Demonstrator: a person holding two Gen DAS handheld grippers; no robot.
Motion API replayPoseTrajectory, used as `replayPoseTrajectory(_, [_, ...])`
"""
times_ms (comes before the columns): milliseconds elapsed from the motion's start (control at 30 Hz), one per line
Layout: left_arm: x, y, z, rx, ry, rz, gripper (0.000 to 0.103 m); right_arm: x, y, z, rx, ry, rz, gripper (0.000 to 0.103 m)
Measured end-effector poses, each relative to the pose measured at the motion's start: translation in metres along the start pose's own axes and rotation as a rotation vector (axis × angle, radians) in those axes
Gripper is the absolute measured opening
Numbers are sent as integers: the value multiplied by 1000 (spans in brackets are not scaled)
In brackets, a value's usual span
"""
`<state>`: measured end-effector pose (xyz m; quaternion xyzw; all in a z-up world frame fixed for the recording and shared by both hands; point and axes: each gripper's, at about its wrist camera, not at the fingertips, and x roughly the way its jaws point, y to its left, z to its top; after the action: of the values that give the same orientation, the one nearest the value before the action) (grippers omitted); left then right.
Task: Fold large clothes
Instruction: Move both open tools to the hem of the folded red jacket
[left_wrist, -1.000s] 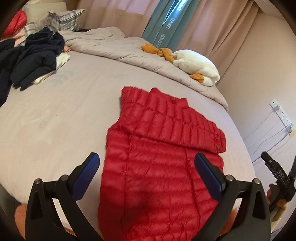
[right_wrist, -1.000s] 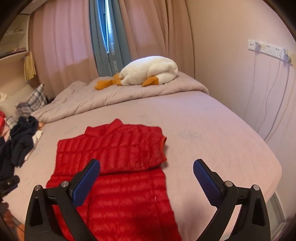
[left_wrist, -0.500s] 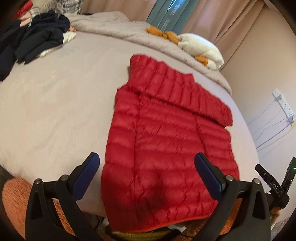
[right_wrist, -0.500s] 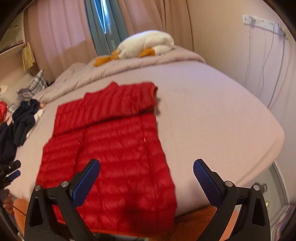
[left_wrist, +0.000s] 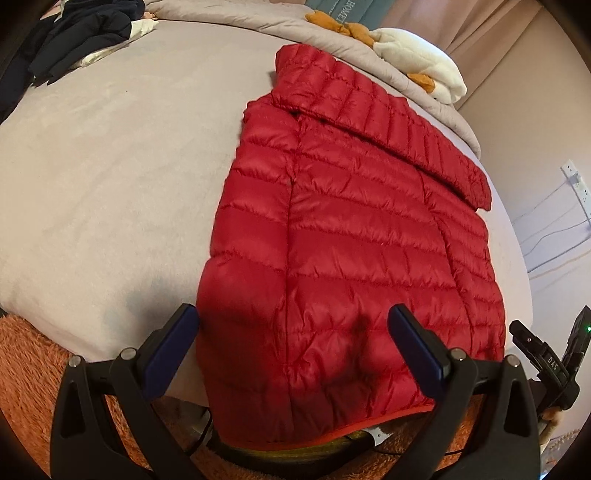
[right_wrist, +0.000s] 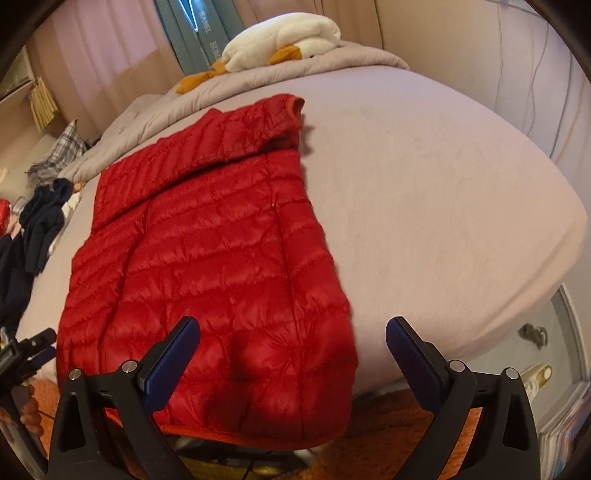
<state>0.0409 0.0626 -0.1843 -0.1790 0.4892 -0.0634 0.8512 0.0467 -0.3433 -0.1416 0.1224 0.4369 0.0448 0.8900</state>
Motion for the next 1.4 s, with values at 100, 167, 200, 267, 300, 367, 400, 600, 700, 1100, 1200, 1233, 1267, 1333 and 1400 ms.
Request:
replayPoseTrajectory(100, [4,1,-3,-1,10,12,102,4,-2,-1,-1,19,1,100])
replayPoseTrajectory(167, [7,2,-6,-6,21,10,102,6,-5,-2,5,26,4,100])
replayPoseTrajectory(200, [9,3,-7,-8,29,6,102,8,-6,-3,8,33,5,100])
replayPoseTrajectory(267, [11,4,-9,-11,40,4,102,10,-7,-3,10,44,4,100])
replayPoseTrajectory(300, [12,5,-10,-11,42,2,102,11,-7,-4,10,49,3,100])
replayPoseTrajectory(367, [14,6,-13,-7,47,1,102,13,-8,-5,10,59,4,100])
replayPoseTrajectory(400, [14,7,-13,-8,50,0,102,14,-9,-6,10,64,5,100])
replayPoseTrajectory(600, [15,7,-19,-5,63,-8,102,18,-11,-10,10,94,9,100])
replayPoseTrajectory(700, [16,7,-21,-7,69,-21,102,20,-12,-12,6,108,12,100])
replayPoseTrajectory(1100, [14,10,-31,-30,106,-106,101,27,-16,-21,6,158,34,100])
replayPoseTrajectory(1200, [13,12,-34,-38,114,-129,101,29,-15,-24,14,170,51,100])
replayPoseTrajectory(1233, [12,13,-36,-36,115,-139,101,29,-14,-25,12,172,49,100])
replayPoseTrajectory(1267, [12,13,-36,-34,116,-146,101,29,-14,-26,10,171,47,100])
replayPoseTrajectory(1333, [12,15,-36,-33,116,-155,101,29,-14,-26,11,172,46,100])
replayPoseTrajectory(1400, [13,15,-36,-26,118,-158,101,30,-15,-26,17,177,49,100])
